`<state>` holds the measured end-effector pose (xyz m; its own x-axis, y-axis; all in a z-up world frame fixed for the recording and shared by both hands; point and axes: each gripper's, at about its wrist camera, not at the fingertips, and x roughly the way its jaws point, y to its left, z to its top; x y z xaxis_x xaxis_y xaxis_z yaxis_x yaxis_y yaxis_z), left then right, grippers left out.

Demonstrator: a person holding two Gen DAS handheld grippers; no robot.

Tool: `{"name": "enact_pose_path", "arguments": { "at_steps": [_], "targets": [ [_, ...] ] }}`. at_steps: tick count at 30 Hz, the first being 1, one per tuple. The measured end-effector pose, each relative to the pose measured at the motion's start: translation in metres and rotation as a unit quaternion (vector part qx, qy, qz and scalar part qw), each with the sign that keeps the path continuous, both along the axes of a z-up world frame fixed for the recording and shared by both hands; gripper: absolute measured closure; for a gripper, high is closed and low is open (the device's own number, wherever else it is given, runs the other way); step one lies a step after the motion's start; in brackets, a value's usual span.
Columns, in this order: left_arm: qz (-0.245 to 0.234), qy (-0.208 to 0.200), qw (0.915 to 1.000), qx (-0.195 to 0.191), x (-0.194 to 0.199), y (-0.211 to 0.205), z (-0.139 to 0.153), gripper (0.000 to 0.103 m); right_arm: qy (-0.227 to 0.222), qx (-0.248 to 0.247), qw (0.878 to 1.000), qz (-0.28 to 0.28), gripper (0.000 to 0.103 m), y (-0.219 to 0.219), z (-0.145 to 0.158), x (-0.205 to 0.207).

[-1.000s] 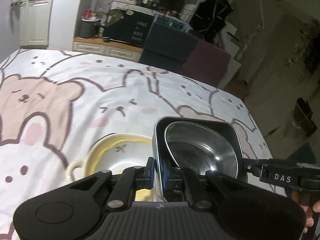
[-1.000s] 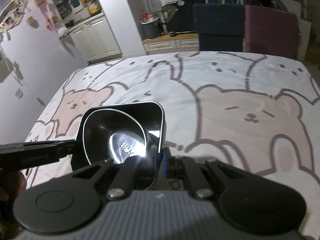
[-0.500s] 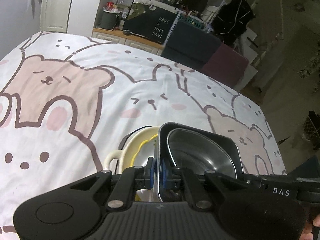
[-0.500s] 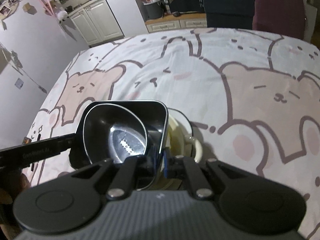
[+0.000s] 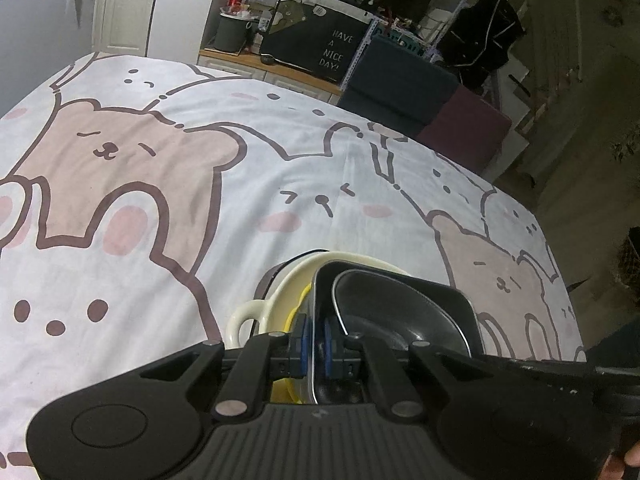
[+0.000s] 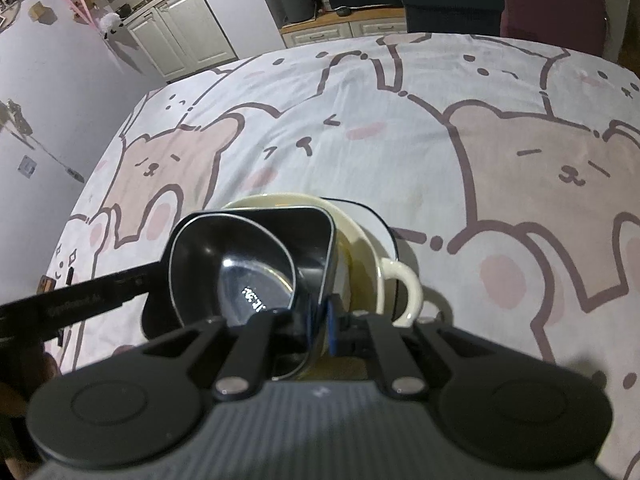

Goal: Organize plates and bowls
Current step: 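Lower the steel tray into the cream bowl with both tools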

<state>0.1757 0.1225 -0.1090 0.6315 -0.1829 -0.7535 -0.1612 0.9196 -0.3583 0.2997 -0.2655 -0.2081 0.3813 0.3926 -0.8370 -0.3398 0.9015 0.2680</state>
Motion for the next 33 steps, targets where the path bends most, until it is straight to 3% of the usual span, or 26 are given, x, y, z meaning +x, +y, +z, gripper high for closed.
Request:
{"name": "enact_pose_path", "arguments": {
  "at_steps": [17,33],
  "targets": [
    [0.003,0.004,1.0000,-0.004,0.004,0.001,-0.005,0.096,0.005,0.007,0.999,-0.034,0.095,-0.002,-0.007,0.002],
    [0.004,-0.001,1.0000,-0.007,0.002,0.001,-0.005,0.096,-0.072,-0.016,0.997,-0.027,0.096,0.004,-0.008,-0.020]
  ]
}}
